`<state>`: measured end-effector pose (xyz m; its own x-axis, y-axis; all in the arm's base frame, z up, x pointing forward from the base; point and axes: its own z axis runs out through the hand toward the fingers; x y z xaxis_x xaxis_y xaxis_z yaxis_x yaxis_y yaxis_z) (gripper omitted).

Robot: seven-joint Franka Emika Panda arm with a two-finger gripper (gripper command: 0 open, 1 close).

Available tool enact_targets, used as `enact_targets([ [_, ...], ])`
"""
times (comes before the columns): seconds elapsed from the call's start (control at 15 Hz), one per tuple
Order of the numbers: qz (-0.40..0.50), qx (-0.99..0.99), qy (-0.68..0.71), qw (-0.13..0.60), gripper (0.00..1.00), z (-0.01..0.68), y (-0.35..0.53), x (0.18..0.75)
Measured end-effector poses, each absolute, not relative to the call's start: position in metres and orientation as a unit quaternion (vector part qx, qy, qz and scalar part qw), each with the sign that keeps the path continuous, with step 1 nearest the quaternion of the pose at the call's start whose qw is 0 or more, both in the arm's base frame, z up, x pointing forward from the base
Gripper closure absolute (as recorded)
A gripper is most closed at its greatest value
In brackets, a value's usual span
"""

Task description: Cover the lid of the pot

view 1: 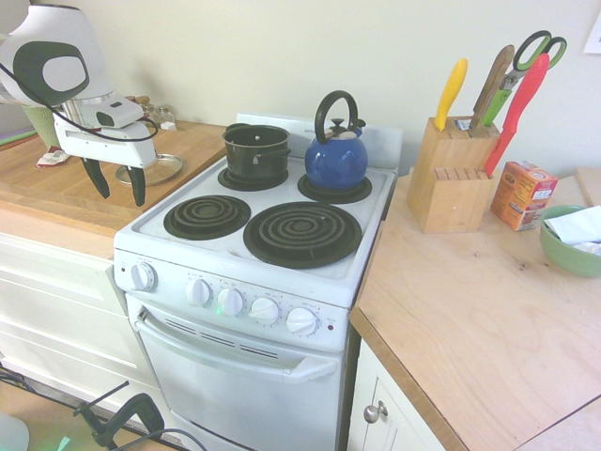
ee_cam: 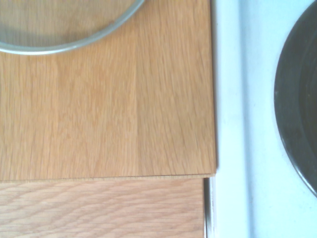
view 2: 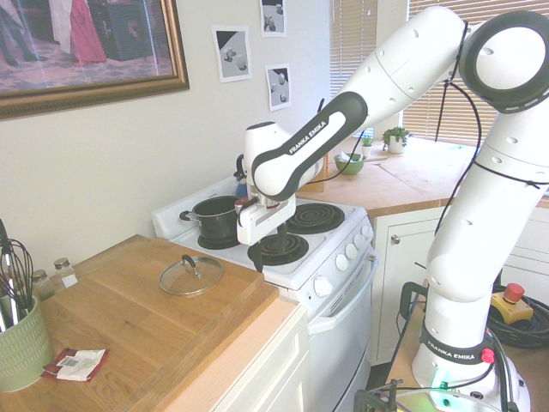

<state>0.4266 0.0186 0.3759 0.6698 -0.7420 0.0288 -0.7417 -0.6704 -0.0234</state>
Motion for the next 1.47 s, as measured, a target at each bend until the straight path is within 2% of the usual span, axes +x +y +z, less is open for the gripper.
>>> enact_targets([
  [0.27,-0.038,-0.912,0.409,0.006,0.0,0.385,0.023,0.435],
  [0.67,-0.098,-0.904,0.415,0.029,0.0,0.454,0.069,0.527],
  [0.93,-0.075,-0.916,0.393,0.033,0.0,0.434,0.105,0.587],
  [1.2,-0.045,-0.916,0.398,0.014,0.0,0.389,0.122,0.619],
  [1.27,-0.039,-0.915,0.401,0.009,1.0,0.38,0.121,0.624],
  [1.47,-0.039,-0.905,0.424,-0.003,1.0,0.369,0.121,0.629],
])
